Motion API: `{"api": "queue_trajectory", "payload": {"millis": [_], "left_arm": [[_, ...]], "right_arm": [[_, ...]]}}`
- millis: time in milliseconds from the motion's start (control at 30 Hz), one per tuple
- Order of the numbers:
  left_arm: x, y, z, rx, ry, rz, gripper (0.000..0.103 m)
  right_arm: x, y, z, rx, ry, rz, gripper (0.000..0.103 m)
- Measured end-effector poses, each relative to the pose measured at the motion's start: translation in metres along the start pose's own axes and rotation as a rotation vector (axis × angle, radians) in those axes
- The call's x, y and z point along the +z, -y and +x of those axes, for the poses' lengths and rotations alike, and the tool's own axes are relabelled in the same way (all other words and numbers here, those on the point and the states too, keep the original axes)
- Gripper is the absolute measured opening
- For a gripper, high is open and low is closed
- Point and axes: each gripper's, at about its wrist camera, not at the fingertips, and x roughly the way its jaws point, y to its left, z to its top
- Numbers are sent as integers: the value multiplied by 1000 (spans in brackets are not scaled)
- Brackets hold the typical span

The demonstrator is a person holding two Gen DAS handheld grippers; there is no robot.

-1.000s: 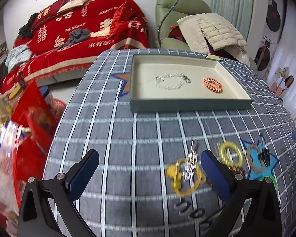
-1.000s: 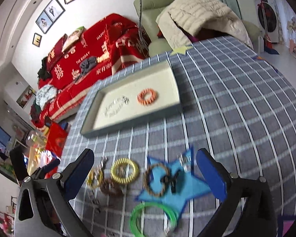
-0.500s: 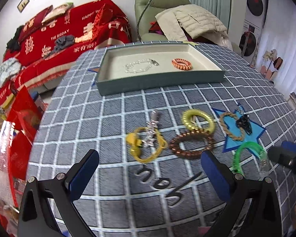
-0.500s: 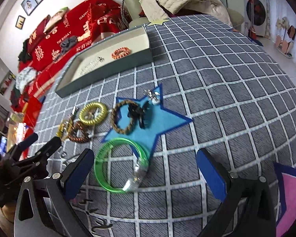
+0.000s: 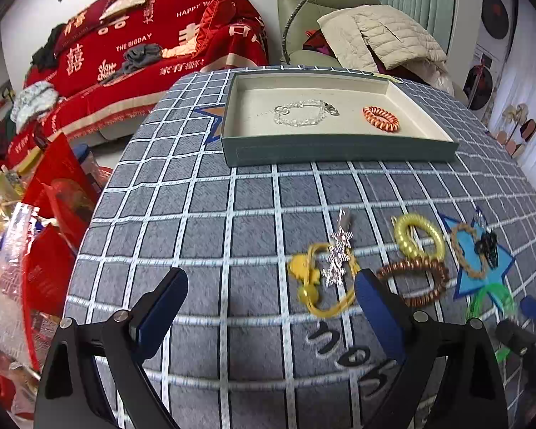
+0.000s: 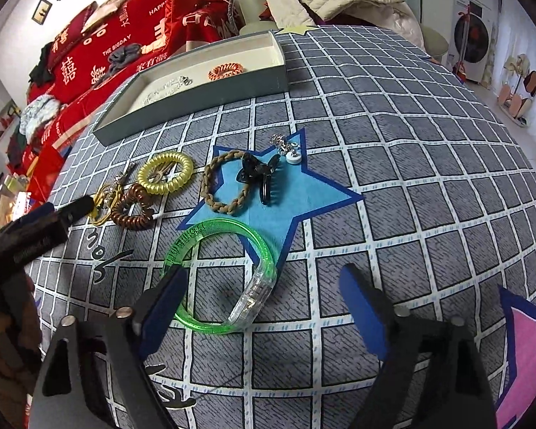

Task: Organize jewelry
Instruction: 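Grasp the star-charm keychain with the left tool while the right tool grasps the green bangle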

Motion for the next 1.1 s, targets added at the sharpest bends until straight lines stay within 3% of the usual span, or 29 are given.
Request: {"api": "queue_trajectory", "payload": {"millis": [200, 433, 533, 600, 633, 700, 767, 867, 1100], "left_arm": [[14, 15, 17, -28, -13, 63, 103], [25, 36, 38, -50, -63, 128, 87], [28, 38, 42, -67, -75, 125, 86], [30, 38, 42, -99, -81, 114, 69], [31, 38, 42, -102, -82, 113, 67], [30, 41, 41, -106, -73, 129, 45], [30, 43, 40, -117, -73, 143, 38], [28, 43, 38, -124, -64, 147, 38], [29, 29, 14, -191, -9, 84, 37]], "right_arm": [[0, -8, 4, -46, 1, -49, 73], [-5, -19, 5, -107, 5, -128, 71], [-5, -20, 5, -121, 7, -147, 65], [-6, -22, 4, -119, 8, -161, 62], [-6, -23, 4, -118, 7, -171, 59], [-7, -25, 4, -113, 8, -182, 51], [-7, -27, 3, -105, 11, -190, 35], [-6, -29, 3, -97, 16, -193, 13], [-1, -13, -4, -31, 31, -117, 12]]}}
